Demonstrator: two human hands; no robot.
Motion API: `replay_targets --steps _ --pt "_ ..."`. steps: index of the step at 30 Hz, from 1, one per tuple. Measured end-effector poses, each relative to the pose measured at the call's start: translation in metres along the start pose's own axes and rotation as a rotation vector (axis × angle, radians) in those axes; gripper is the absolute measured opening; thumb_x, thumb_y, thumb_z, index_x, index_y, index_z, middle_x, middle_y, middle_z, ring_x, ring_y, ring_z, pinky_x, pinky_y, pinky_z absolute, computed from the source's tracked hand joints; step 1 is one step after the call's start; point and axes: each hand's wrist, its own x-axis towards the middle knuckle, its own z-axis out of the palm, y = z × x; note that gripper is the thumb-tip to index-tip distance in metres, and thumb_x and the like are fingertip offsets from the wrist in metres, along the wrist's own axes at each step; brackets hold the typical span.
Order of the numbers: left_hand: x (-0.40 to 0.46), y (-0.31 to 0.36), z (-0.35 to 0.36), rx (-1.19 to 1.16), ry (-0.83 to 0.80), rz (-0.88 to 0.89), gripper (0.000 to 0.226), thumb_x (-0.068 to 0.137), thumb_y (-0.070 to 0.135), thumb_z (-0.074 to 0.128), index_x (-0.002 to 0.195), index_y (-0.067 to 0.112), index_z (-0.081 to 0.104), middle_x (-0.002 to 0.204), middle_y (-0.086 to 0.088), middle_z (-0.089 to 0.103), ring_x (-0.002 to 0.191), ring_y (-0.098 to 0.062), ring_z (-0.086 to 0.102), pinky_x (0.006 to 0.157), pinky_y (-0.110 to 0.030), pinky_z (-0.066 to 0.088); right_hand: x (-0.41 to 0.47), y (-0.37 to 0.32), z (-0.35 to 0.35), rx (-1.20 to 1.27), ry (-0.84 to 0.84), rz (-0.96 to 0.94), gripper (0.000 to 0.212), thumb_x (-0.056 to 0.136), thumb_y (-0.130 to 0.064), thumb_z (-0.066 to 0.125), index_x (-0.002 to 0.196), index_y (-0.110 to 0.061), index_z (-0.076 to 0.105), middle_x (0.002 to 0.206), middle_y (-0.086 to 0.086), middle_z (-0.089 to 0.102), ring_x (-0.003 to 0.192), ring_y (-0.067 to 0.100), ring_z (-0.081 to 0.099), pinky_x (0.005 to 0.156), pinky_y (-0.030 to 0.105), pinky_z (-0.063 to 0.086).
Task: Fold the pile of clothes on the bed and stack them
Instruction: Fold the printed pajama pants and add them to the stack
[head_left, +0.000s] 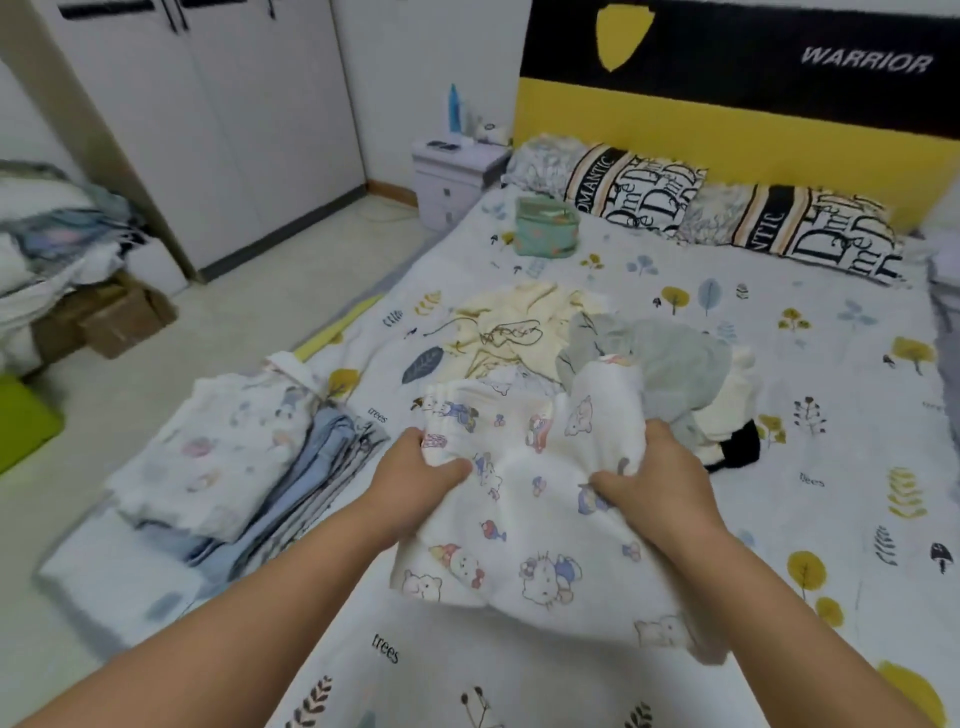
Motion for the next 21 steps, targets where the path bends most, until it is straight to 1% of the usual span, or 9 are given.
replay_targets --steps 2,5,8,10,12,14,17,19,21 --pt "-0.007 -0.004 -0.024 -0.04 0.023 -0.029 0.038 0.076 0.028 0.071 0.108 0.019 0.052 0.102 0.002 0.061 0.095 -0.019 0.061 0.083 -0.037 0.052 -0.002 -0.025 0.009 -0.031 -0.025 -0.028 0.038 0.07 -0.02 0.072 0.093 -0.016 0.042 0.078 -0.002 0.053 0.069 0.015 0.049 0.05 0.026 0.031" --pt "-0.01 -0.014 -0.064 -0.101 0.052 -0.026 0.031 0.077 0.024 0.07 0.103 0.024 0.054 0.101 0.004 0.062 0.095 -0.018 0.062 0.081 -0.033 0.051 -0.004 -0.064 0.03 -0.071 -0.052 -0.071 0.039 0.072 -0.022 0.071 0.095 -0.017 0.041 0.076 -0.004 0.052 0.071 0.019 0.051 0.051 0.027 0.031" --pt "-0.007 -0.029 -0.108 -0.121 0.104 -0.024 0.025 0.077 0.023 0.069 0.091 0.029 0.05 0.093 0.008 0.06 0.084 -0.009 0.06 0.065 -0.024 0.048 -0.006 -0.104 0.06 -0.101 -0.075 -0.114 0.038 0.071 -0.023 0.071 0.095 -0.016 0.042 0.076 -0.005 0.052 0.072 0.019 0.052 0.052 0.027 0.033" --pt "-0.001 -0.043 -0.139 -0.114 0.141 -0.039 0.026 0.077 0.024 0.069 0.093 0.027 0.049 0.091 0.01 0.058 0.081 -0.006 0.057 0.059 -0.021 0.044 -0.006 -0.129 0.084 -0.114 -0.094 -0.126 0.039 0.071 -0.025 0.071 0.096 -0.016 0.043 0.079 -0.002 0.055 0.075 0.021 0.055 0.056 0.029 0.036" --pt "0.006 -0.058 -0.171 -0.088 0.177 -0.067 0.03 0.077 0.026 0.07 0.099 0.02 0.05 0.093 0.006 0.059 0.082 -0.009 0.058 0.061 -0.023 0.044 -0.005 -0.156 0.111 -0.123 -0.116 -0.134 0.039 0.071 -0.025 0.071 0.095 -0.016 0.042 0.079 -0.002 0.054 0.076 0.022 0.054 0.056 0.029 0.037" --pt "0.014 -0.073 -0.2 -0.086 0.203 -0.097 0.032 0.077 0.026 0.07 0.101 0.016 0.051 0.094 0.003 0.06 0.085 -0.014 0.059 0.067 -0.028 0.047 -0.003 -0.181 0.138 -0.131 -0.148 -0.145 0.039 0.071 -0.025 0.071 0.096 -0.016 0.042 0.077 -0.004 0.052 0.076 0.021 0.053 0.053 0.028 0.036" --pt "0.027 -0.096 -0.239 -0.105 0.251 -0.128 0.029 0.079 0.025 0.069 0.099 0.015 0.051 0.09 0.005 0.058 0.086 -0.017 0.058 0.071 -0.028 0.044 0.005 -0.215 0.178 -0.145 -0.198 -0.186 0.04 0.072 -0.025 0.071 0.099 -0.016 0.042 0.086 0.001 0.057 0.081 0.024 0.056 0.058 0.029 0.039" --pt "0.035 -0.11 -0.259 -0.129 0.29 -0.144 0.029 0.08 0.024 0.068 0.1 0.017 0.049 0.088 0.007 0.056 0.085 -0.016 0.055 0.072 -0.027 0.042 0.013 -0.236 0.202 -0.161 -0.228 -0.224 0.041 0.073 -0.026 0.072 0.099 -0.017 0.041 0.09 0.003 0.059 0.08 0.023 0.056 0.056 0.029 0.037" --pt "0.043 -0.124 -0.275 -0.162 0.315 -0.164 0.029 0.08 0.023 0.068 0.102 0.016 0.05 0.093 0.004 0.058 0.087 -0.016 0.056 0.074 -0.027 0.042 0.022 -0.254 0.223 -0.185 -0.255 -0.274 0.042 0.074 -0.027 0.072 0.099 -0.017 0.039 0.088 0.003 0.058 0.078 0.023 0.055 0.054 0.029 0.038"
